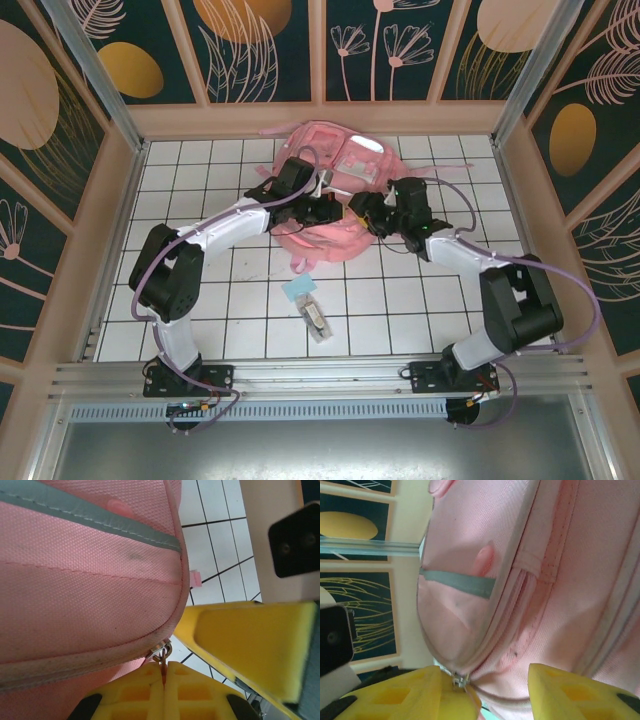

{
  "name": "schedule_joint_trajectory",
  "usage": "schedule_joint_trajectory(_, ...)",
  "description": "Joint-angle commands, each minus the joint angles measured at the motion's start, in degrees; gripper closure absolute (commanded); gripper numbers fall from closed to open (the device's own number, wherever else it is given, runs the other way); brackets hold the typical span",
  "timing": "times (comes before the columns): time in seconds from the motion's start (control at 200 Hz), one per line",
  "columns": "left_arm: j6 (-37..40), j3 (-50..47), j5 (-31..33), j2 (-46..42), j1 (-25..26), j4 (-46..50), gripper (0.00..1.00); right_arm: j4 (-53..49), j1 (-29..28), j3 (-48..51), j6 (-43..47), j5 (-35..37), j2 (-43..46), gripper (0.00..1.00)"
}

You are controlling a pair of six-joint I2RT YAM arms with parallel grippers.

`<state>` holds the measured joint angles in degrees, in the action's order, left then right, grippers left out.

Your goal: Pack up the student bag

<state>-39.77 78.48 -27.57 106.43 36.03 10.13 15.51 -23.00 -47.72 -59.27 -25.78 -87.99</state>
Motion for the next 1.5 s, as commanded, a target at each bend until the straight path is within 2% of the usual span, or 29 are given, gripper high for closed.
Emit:
schedule_joint_trajectory(0.0,0.14,-1.43,0.13,-2.37,0.74,-1.93,1.00,8.81,-0.09,0.41,-5.19,-0.41,-3.30,0.52)
schedule_joint_trajectory(0.085,0.95,-1.79,0.26,-2.55,1.05,-0.97,1.00,9.62,-0.19,-0.64,-5.92,-0.18,-6.28,0.54)
schedule_joint_trajectory(0.165,2.09,-1.90,0.34,-2.91,1.17,0.11,1.00,11.74,-0.36,-0.48,-7.44,-0.41,-8.41,0.63)
schedule_joint_trajectory(0.225,3.81,-1.56,1.20,-3.15,1.19,2.21,1.00,13.31,-0.13,-0.18,-7.88,-0.46,-9.16,0.81)
schedule_joint_trajectory(0.27,5.78,-1.13,2.38,-3.24,1.04,4.45,1.00,13.07,0.04,-0.24,-7.26,-0.15,-9.13,1.00)
schedule_joint_trajectory(0.415,10.21,-2.04,12.63,-4.22,-2.58,11.33,1.00,5.74,0.22,-2.50,-1.92,2.20,-6.95,1.00)
schedule_joint_trajectory(0.525,10.71,-4.48,16.78,-5.34,-7.40,11.71,1.00,0.67,0.48,-4.20,1.69,3.27,-5.18,1.00)
schedule_joint_trajectory(0.68,14.06,-4.55,30.50,-6.50,-10.61,12.13,1.00,-3.29,0.66,-6.50,5.60,2.02,-4.78,1.00)
schedule_joint_trajectory(0.781,15.23,-5.09,34.56,-5.83,-13.77,10.00,1.00,-7.27,0.76,-8.34,9.52,1.98,-5.13,1.00)
schedule_joint_trajectory(0.901,16.56,-3.87,32.13,-3.89,-15.02,10.93,1.00,-12.40,1.93,-9.85,15.25,4.65,-5.35,1.00)
schedule_joint_trajectory(1.036,16.21,-7.64,18.92,-7.18,-14.07,8.52,1.00,-15.68,5.66,-11.29,20.75,9.22,-6.45,1.00)
schedule_joint_trajectory(1.196,15.26,-9.89,13.82,-12.55,-7.28,8.68,1.00,-16.47,10.47,-15.50,26.39,12.70,-10.05,1.00)
schedule_joint_trajectory(1.356,9.10,-10.93,6.38,-12.99,-0.36,2.00,1.00,-16.01,12.97,-22.16,27.19,11.53,-14.99,1.00)
schedule_joint_trajectory(1.406,7.70,-10.21,4.90,-11.85,1.25,0.04,1.00,-16.62,13.01,-24.47,26.97,10.55,-16.36,0.93)
schedule_joint_trajectory(1.496,5.60,-7.57,3.68,-8.63,2.87,-2.54,1.00,-17.71,12.91,-26.70,25.54,8.74,-16.83,0.68)
